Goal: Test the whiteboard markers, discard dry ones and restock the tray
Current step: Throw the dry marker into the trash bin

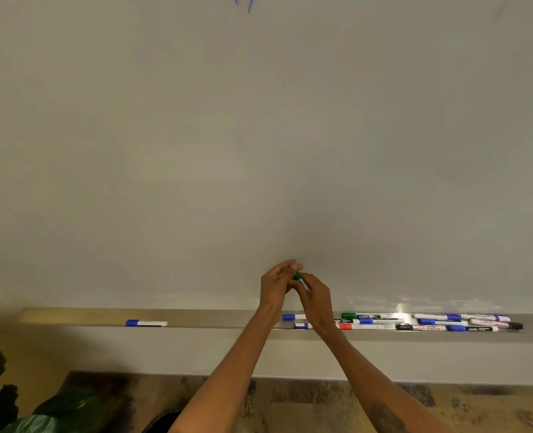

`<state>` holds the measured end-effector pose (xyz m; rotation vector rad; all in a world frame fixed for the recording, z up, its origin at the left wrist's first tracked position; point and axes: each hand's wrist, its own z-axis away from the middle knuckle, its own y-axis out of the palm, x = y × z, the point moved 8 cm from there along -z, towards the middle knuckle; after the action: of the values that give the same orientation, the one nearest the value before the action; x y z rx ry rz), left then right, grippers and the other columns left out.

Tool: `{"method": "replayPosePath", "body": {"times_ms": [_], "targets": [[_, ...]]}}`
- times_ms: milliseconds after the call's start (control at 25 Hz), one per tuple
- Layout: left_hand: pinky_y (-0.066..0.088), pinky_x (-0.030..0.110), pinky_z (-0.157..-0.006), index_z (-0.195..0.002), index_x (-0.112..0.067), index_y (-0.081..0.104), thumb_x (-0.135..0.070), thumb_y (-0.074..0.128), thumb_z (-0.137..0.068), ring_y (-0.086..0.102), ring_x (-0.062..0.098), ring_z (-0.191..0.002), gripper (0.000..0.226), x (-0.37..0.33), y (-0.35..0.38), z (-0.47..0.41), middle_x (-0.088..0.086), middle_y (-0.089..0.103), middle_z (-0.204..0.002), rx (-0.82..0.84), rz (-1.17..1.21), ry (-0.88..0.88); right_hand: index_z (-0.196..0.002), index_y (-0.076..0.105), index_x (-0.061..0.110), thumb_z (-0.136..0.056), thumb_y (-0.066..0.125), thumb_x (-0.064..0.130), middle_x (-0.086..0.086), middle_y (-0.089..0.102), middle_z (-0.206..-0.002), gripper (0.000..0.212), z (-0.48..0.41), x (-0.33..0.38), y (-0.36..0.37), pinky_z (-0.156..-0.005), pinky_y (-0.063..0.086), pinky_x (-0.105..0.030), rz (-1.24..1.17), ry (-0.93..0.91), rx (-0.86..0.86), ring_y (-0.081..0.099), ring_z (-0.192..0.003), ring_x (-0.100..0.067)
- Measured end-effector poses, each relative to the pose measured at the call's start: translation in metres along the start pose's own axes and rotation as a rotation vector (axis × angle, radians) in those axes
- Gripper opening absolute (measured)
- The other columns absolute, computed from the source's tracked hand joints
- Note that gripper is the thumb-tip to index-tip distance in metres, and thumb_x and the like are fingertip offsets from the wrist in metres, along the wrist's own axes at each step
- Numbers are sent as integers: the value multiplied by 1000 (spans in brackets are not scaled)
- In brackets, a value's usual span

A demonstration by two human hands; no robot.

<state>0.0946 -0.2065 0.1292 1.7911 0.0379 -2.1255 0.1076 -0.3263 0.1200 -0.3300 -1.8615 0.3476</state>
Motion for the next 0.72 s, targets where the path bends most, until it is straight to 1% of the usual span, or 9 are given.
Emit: {"method": "replayPosePath", "body": {"times_ms": [80,120,200,280,360,440,520,640,720], "targets": [[58,26,-86,-115,-11,72,-26,71,-88,70,19,-100,31,-8,3,3,5,75,-108,-3,3,32,-115,66,-2,-95,60,6,-15,71,-105,22,-3,9,-5,-88,46,-9,47,-18,-12,65,-92,-17],[57,23,-84,-115,-11,72,-27,69,-90,70,16,-100,30,-12,6,6,4,75,-108,4,11,40,-115,64,-4,-96,58,6,-18,71,-105,23,-4,14,-6,-90,49,-17,65,-27,-16,66,-93,-21],[56,21,-83,-116,-10,72,-26,64,-94,69,13,-101,29,-21,14,11,2,75,-109,36,25,51,-115,62,-5,-98,54,7,-19,70,-103,22,-7,25,-6,-86,52,-28,106,-34,-12,66,-89,-24],[57,24,-87,-116,-9,72,-25,59,-97,69,16,-105,28,-32,22,13,2,75,-110,77,38,65,-116,59,0,-101,51,14,-11,69,-100,22,-10,37,-11,-80,50,-24,173,-21,-28,61,-82,-15],[57,25,-86,-115,-8,72,-23,56,-99,70,16,-105,27,-43,26,15,3,75,-111,103,81,74,-115,58,5,-102,48,21,-6,67,-97,23,-13,48,-18,-77,54,-26,182,-18,-37,58,-79,-10],[58,26,-86,-114,-7,72,-21,52,-101,71,17,-103,27,-53,26,16,4,75,-111,88,108,106,-115,57,6,-103,47,22,-7,68,-97,23,-17,59,-21,-75,54,-27,174,-37,-29,58,-78,-10],[57,29,-90,-112,-7,72,-23,48,-103,71,19,-102,30,-60,27,17,5,75,-110,53,102,141,-116,58,5,-103,48,23,-8,69,-98,25,-20,70,-23,-73,48,-22,209,-45,-34,59,-78,-12],[56,30,-93,-106,-13,73,-25,44,-105,70,19,-103,32,-71,31,17,4,75,-109,34,111,147,-118,59,2,-102,48,26,-12,71,-97,31,-25,83,-29,-72,45,-22,273,-40,-40,66,-79,-23],[56,29,-93,-109,-11,72,-26,44,-105,70,20,-104,33,-80,32,16,6,74,-111,45,134,146,-116,59,2,-102,43,32,-11,71,-89,36,-28,93,-33,-65,44,-19,338,-75,-46,63,-69,-21]]}}
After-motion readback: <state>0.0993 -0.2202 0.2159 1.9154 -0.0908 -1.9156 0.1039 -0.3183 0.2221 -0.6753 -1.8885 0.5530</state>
